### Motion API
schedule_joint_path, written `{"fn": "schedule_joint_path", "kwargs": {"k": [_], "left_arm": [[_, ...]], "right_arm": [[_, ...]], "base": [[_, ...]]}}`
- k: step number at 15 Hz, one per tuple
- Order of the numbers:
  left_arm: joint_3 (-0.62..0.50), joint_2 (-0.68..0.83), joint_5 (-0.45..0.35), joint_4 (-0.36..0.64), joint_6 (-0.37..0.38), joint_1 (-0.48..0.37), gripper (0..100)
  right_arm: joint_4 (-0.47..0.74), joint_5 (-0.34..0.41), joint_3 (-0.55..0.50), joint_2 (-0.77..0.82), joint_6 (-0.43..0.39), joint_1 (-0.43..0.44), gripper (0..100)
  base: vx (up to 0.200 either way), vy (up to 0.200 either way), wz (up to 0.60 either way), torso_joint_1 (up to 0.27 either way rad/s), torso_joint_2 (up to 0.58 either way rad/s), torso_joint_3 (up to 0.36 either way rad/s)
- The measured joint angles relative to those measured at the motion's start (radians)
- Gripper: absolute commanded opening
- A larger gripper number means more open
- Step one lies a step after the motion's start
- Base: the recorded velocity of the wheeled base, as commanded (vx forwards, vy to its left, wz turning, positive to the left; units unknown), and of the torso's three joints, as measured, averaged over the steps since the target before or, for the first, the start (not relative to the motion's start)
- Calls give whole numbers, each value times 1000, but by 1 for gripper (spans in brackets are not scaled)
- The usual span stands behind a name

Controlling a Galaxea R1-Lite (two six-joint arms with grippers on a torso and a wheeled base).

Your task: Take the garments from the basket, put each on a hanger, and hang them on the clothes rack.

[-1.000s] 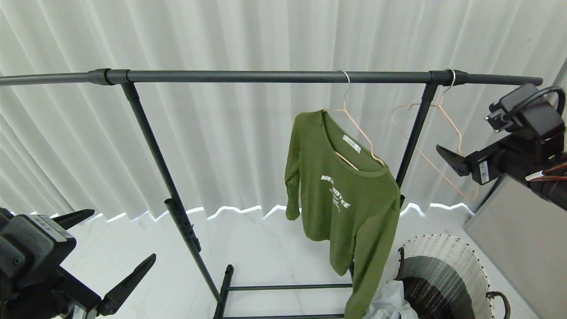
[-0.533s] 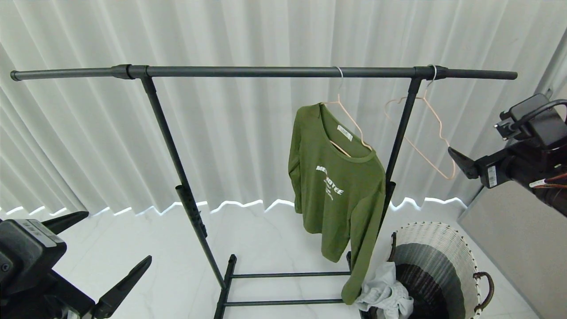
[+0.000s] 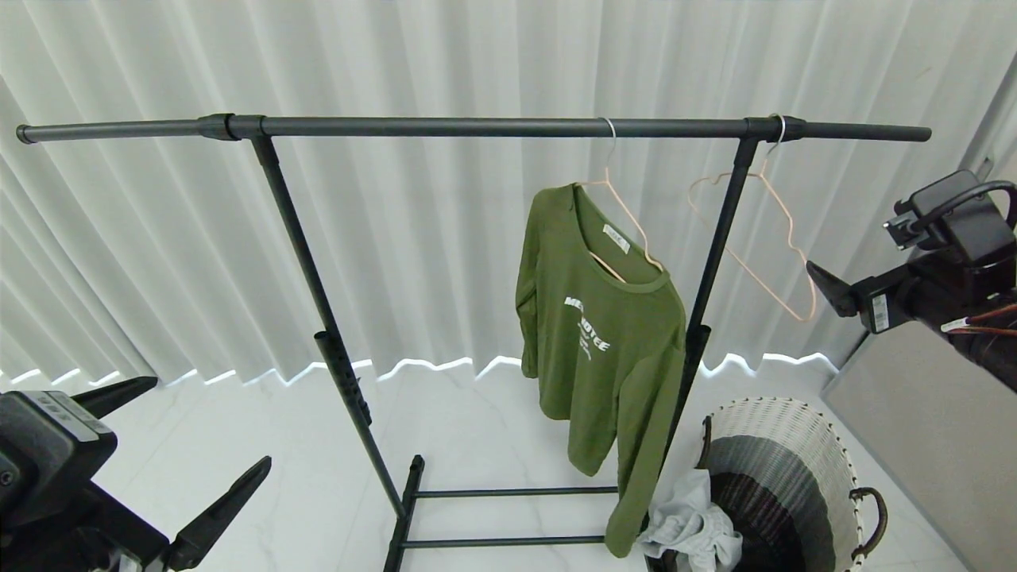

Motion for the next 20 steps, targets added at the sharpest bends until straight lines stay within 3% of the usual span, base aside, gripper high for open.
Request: {"fn": "schedule_joint_path", "kwargs": {"k": [4,7,13,20], "left_arm": [[-1,-2,7,0,2,0,100],[0,-2,55,0,2,0,100],[-1,3,263,3,-8,50,100],[3,0,246,2,-32,62,100]], "right_arm": [[0,0,1,0,1,-1,100],[0,0,2,-1,1,-13,100],[0,0,65,0,6,-39,100],[0,-2,183,-3,1,-72,100]], "base": [[0,0,0,-8,19,12],[0,0,0,-154,365,204],[0,0,0,-194,495,289],[0,0,0,-163,481,309]]}}
